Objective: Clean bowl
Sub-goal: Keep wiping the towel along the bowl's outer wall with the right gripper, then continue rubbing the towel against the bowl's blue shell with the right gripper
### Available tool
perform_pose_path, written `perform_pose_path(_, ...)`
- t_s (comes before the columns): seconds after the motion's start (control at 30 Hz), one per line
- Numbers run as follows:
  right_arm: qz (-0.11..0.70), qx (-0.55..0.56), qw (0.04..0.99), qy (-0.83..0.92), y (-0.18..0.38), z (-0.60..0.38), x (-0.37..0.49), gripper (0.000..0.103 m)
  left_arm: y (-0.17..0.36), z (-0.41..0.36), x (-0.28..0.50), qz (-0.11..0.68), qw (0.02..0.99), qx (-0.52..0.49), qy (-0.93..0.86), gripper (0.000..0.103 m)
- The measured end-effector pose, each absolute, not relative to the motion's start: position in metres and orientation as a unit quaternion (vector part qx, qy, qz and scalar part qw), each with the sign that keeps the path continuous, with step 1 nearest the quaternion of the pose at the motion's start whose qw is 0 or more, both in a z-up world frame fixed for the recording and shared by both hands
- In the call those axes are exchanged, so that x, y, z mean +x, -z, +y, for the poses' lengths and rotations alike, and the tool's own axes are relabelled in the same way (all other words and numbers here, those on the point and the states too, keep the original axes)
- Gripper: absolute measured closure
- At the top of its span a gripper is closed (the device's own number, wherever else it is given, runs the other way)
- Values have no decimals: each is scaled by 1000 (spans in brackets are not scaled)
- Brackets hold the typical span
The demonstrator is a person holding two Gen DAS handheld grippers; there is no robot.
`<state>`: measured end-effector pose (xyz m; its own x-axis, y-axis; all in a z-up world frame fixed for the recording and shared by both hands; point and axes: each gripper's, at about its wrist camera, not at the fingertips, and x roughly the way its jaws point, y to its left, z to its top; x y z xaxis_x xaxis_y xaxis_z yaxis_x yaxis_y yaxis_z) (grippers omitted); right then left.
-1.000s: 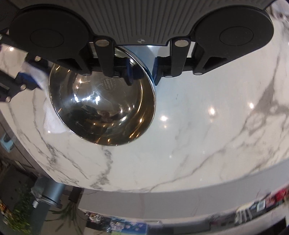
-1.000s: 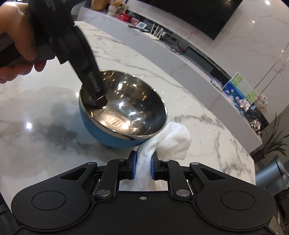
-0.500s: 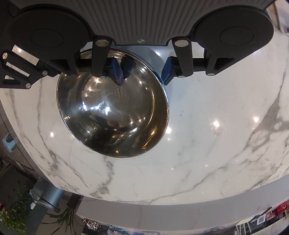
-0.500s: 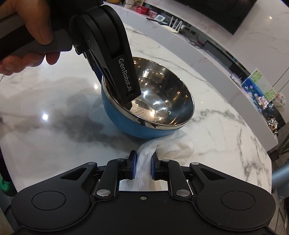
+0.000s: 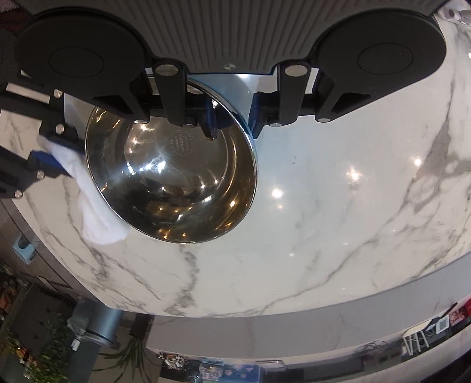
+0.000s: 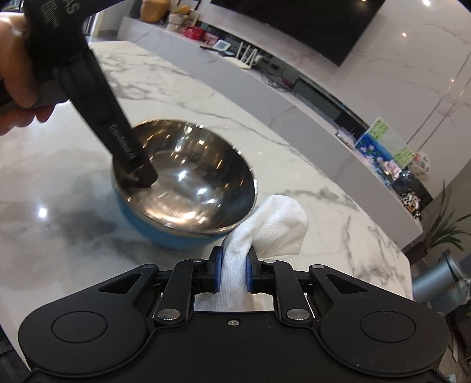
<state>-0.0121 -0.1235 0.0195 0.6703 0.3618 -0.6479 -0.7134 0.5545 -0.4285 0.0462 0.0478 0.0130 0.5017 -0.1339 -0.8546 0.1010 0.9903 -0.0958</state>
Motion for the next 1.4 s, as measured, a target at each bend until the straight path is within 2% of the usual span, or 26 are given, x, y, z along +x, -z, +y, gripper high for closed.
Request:
perform_pose_path(0.33, 278, -358, 825, -336, -8, -112, -15, 89, -12, 47, 46, 498, 865, -30, 54, 80)
perform_pose_path(0.4, 284, -359, 821, -341, -5, -110, -15, 89, -10, 48, 46, 503, 862, -39, 48, 74)
perform_pose_path(0.47, 292, -356, 816, -350, -4, -108, -17, 89, -8, 50, 45, 513, 855, -60, 47, 61)
perform_pose_path(0.53, 295, -359, 812, -353, -2, -107, -18, 89, -5, 52, 43, 521, 849, -79, 49, 56)
perform_pose_path(0.67, 298, -361, 807, -359, -1, -105, -20, 89, -5, 55, 42, 529, 842, -91, 56, 56)
perform_pose_path(0.77, 300, -361, 805, -362, -1, -105, -19, 89, -6, 54, 41, 528, 843, -85, 59, 63)
perform_pose_path(0.9, 301, -363, 806, -359, -1, -106, -18, 89, -7, 55, 41, 527, 844, -78, 61, 66)
perform_pose_path(1.07, 291, -364, 817, -339, -3, -109, -15, 89, -11, 55, 42, 510, 857, -50, 59, 79)
perform_pose_path(1.4, 257, -349, 846, -311, -14, -122, -7, 89, -15, 47, 44, 488, 871, -2, 56, 84)
